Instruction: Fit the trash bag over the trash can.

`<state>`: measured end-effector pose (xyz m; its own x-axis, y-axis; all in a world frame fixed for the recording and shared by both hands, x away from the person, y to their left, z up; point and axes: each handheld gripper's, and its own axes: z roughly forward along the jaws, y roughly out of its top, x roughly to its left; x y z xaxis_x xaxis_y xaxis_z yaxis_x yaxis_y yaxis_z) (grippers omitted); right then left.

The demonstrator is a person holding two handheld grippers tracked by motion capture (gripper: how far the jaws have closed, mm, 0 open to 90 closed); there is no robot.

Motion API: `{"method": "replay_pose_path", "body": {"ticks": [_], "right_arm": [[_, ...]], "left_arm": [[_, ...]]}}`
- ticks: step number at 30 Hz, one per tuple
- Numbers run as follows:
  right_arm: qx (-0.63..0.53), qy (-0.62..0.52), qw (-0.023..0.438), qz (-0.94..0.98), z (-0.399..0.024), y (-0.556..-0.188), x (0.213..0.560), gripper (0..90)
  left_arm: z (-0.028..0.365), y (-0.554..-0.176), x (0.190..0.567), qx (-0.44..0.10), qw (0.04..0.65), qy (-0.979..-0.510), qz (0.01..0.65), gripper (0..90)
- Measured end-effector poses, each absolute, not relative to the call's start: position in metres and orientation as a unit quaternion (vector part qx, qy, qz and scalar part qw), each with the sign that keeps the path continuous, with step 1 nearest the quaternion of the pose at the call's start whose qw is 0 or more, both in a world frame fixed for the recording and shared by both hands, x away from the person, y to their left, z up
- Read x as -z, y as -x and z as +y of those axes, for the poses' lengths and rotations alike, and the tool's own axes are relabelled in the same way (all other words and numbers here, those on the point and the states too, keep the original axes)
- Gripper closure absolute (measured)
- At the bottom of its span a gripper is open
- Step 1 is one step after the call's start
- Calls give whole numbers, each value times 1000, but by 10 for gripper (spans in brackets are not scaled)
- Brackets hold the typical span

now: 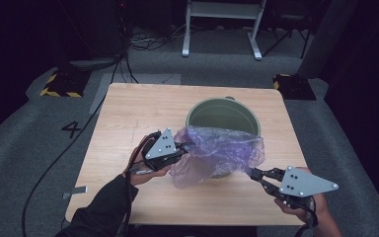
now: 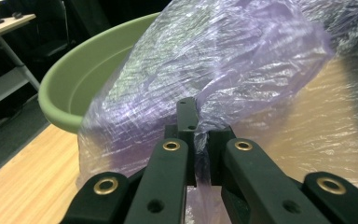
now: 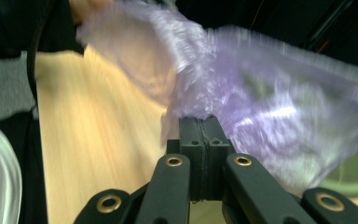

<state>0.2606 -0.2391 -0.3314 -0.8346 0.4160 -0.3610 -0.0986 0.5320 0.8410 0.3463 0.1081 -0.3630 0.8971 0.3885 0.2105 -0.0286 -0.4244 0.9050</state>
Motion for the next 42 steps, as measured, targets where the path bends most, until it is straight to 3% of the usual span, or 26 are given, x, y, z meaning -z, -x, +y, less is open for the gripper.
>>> {"method": "replay_pose_path", "body": {"ticks": [3,5,8,13,27,31,37,39,42], "right_arm": [[-474,-104,262,834,-242,-260,341,900],[-486,-118,278,820,-249,-256,344,825],[-510,-106,285,804,-256,-244,333,882],[-510,-103,276,808,-256,-241,335,895],[-466,-195,261,823,-268,-284,387,900],[-445,-230,298,813,-273,-304,392,900],[-459,-262,317,787,-277,-315,395,900],[-467,-276,340,768,-279,-318,393,891],[-478,-277,338,762,-281,-319,393,840]], "left_arm": [[109,-345,369,-197,525,-820,110,887],[110,-344,371,-196,526,-820,110,888],[111,-343,372,-198,528,-819,110,890],[113,-346,374,-195,532,-816,118,891],[118,-362,384,-205,539,-804,147,892],[122,-369,382,-217,549,-792,157,892],[127,-378,378,-228,569,-770,176,892],[126,-382,377,-234,570,-767,179,892],[123,-388,374,-236,571,-765,181,892]]}}
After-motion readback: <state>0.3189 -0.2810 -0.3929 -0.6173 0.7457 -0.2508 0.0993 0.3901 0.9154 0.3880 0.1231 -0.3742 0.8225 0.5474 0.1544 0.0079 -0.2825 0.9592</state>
